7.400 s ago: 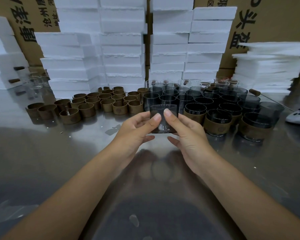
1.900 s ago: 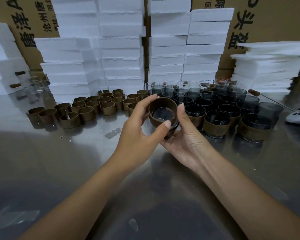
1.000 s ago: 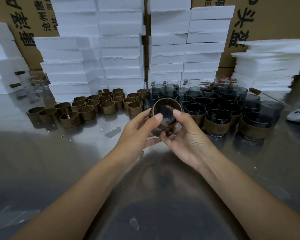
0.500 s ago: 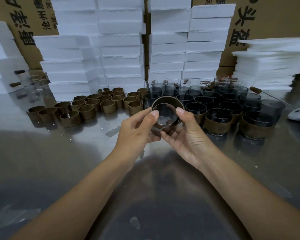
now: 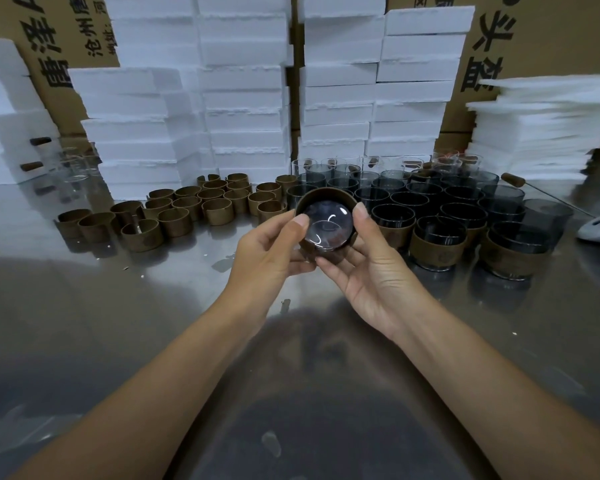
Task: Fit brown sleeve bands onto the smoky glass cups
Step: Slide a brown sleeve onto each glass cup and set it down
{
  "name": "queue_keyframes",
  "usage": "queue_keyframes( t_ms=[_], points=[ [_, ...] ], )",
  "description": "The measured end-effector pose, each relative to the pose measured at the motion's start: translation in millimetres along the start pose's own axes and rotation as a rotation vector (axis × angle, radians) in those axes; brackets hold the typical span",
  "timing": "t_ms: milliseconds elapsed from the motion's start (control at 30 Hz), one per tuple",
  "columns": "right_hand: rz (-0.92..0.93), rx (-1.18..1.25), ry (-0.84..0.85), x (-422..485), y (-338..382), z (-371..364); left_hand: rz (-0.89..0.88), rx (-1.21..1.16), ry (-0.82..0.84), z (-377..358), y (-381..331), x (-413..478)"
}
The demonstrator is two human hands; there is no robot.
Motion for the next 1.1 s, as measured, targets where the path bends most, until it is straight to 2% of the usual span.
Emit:
queue_keyframes(
  t_ms=[100, 233, 367, 900, 1100],
  points=[
    [-0.009, -0.043, -0.023, 0.3, -0.6, 3.4, 0.047, -0.064, 0.013, 0.9, 5.7, 1.6],
    [-0.008, -0.231, -0.087, -0.7, -0.4, 9.3, 0.163, -0.187, 0.051, 1.0, 15.2, 1.7],
    [0.005, -0.286, -0.101, -1.4, -0.3, 7.8, 0.185, -0.226, 0.129, 1.8, 17.5, 1.7],
    [-0.09, -0.019, -0.049, -1.1, -6.4, 3.7, 0.11, -0.26, 0.164, 1.9, 12.4, 4.1],
    [-0.104, -0.015, -0.067, -1.0, -8.1, 4.3, 0.11, -0.267, 0.161, 1.8, 12.4, 3.8]
  ],
)
Point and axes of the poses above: each hand's wrist, its own x-axis towards the middle knuckle, its own z-axis out of the back of the hand, y = z × x, the point moved 8 cm from there along x, towards the middle knuckle, and after that the axes turned 8 degrees about -z, right-handed, at the moved point
